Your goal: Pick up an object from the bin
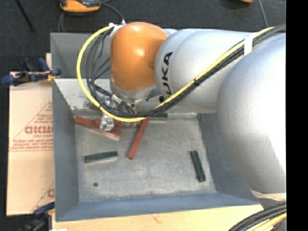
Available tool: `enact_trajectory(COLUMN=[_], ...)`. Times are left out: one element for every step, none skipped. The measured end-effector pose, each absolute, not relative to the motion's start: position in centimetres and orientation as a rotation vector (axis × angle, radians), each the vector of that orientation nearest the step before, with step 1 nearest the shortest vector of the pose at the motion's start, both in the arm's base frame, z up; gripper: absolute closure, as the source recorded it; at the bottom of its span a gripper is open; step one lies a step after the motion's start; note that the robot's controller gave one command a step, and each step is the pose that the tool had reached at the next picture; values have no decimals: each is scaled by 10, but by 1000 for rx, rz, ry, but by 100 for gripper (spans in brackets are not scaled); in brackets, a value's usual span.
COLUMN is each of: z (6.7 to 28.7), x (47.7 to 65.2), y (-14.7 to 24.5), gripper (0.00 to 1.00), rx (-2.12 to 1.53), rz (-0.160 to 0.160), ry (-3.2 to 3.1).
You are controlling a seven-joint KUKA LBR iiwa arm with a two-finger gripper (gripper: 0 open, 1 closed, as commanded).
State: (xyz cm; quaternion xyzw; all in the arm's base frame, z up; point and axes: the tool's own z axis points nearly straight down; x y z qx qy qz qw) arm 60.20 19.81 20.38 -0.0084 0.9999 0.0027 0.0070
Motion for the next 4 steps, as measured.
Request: enact_trajectory(z=[168, 168, 166, 122], x=[616, 616, 617, 609], y=[212, 212, 212, 166], gripper=[0, 0, 0, 0], rx=[140, 139, 141, 361], rz=[2, 1, 2, 1], ry=[3134, 3134, 3132, 3122])
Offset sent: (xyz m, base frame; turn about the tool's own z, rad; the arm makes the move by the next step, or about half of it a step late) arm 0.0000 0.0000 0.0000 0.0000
